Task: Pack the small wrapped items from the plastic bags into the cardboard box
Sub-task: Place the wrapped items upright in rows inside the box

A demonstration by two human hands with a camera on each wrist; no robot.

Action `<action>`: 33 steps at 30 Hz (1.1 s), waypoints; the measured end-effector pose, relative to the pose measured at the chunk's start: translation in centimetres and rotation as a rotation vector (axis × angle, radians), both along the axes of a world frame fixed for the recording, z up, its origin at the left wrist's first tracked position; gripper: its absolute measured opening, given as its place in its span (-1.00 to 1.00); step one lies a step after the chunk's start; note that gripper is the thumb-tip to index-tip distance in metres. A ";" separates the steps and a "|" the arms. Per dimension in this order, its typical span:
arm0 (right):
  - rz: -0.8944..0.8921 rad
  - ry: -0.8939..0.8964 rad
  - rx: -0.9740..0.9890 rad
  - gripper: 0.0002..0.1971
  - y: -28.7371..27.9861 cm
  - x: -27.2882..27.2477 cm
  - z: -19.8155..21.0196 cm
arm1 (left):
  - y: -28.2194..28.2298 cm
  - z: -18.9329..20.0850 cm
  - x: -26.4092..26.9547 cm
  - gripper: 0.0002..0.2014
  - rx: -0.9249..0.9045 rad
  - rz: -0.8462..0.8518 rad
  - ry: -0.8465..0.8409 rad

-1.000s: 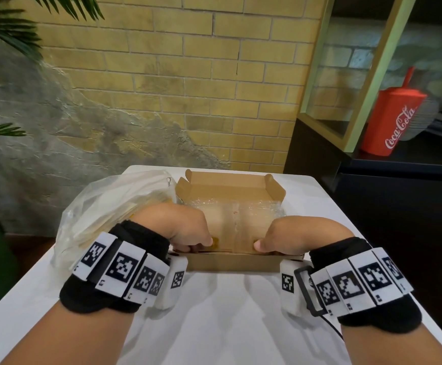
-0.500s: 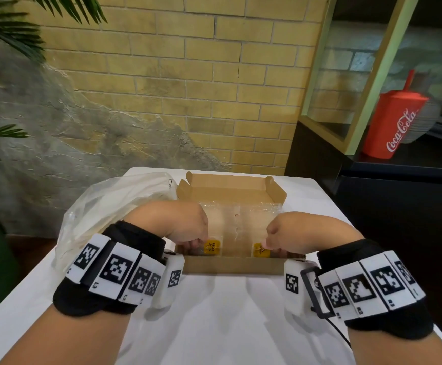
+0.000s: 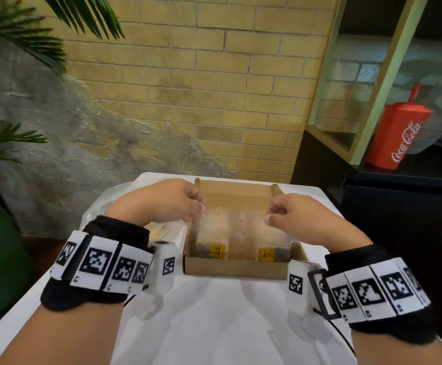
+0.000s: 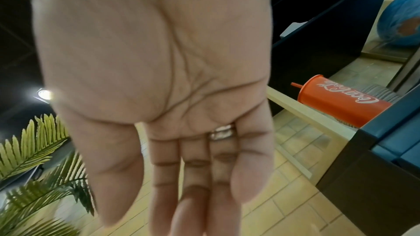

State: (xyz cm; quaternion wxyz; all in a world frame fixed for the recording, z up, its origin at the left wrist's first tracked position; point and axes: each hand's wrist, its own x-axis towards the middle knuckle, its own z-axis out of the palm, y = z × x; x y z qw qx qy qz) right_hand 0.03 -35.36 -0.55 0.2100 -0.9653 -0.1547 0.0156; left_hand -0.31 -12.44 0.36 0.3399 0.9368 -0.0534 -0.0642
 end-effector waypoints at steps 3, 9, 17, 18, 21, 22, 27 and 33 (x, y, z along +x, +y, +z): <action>0.066 -0.086 0.124 -0.90 1.0 -0.5 0.1 | 1.1 0.4 -0.4 -0.94 0.000 0.082 -0.053; 0.203 -0.123 0.229 -0.96 3.7 -1.6 -0.2 | 3.2 0.3 -0.7 -0.82 0.270 0.272 -0.043; 0.282 -0.098 0.223 -0.89 4.6 -2.8 0.0 | 5.4 -3.2 -0.8 -0.41 0.601 0.388 0.285; 0.282 -0.096 0.227 -0.90 4.6 -2.8 0.0 | 5.5 -3.3 -0.8 -0.43 0.634 0.378 0.322; 0.289 -0.089 0.241 -0.93 4.6 -2.8 -0.1 | 5.0 -3.3 -0.9 -0.52 0.739 0.338 0.393; 0.293 -0.089 0.238 -0.93 4.6 -2.9 -0.1 | 4.7 -3.3 -1.0 -0.55 0.766 0.324 0.404; 0.281 -0.107 0.249 -0.91 4.4 -2.7 0.0 | 4.7 -3.5 -0.5 -0.61 0.801 0.344 0.314; 0.253 -0.133 0.227 -0.92 3.8 -2.2 0.0 | 4.9 -3.5 -0.4 -0.87 0.677 0.424 0.020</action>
